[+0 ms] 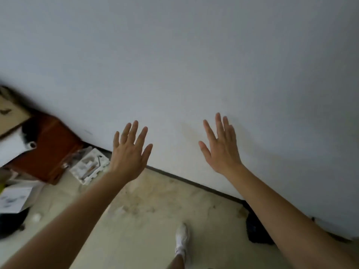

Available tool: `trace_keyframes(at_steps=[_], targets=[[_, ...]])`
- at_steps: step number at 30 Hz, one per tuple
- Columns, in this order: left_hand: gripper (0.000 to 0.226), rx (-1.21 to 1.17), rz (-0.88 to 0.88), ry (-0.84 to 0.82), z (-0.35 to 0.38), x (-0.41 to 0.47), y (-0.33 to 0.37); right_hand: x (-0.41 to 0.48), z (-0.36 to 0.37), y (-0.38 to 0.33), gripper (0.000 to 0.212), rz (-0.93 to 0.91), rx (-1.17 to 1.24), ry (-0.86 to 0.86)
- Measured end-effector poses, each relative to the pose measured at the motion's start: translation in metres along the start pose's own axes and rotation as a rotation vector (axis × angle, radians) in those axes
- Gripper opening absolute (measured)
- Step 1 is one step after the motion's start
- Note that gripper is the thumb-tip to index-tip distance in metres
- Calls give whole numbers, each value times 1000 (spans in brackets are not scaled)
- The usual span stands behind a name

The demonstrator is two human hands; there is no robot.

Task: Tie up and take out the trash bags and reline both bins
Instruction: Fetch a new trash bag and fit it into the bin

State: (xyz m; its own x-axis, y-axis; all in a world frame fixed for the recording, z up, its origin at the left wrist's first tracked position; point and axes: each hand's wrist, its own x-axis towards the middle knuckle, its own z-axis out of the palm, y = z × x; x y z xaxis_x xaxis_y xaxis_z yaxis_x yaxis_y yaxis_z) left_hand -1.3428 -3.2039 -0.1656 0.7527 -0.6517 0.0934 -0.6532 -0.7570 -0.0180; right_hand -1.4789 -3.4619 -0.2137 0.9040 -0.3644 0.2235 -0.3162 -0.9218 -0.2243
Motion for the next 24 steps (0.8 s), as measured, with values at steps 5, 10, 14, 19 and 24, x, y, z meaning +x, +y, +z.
trace_keyframes(at_steps=[5,10,14,19,24], targets=[[60,-50,-306,81,-24,-79,-130,42,13,-157,70,-299,12,-70],[64,-71,-504,142,-39,-160,-278,93,32,-341,70,-513,37,-24],[62,3,-633,209,-62,-230,-414,120,61,-518,69,-604,132,-1],[63,81,-814,213,-83,-312,-554,112,99,-707,71,-733,205,-70],[71,60,-946,212,-79,-362,-648,114,140,-837,71,-915,181,-122]])
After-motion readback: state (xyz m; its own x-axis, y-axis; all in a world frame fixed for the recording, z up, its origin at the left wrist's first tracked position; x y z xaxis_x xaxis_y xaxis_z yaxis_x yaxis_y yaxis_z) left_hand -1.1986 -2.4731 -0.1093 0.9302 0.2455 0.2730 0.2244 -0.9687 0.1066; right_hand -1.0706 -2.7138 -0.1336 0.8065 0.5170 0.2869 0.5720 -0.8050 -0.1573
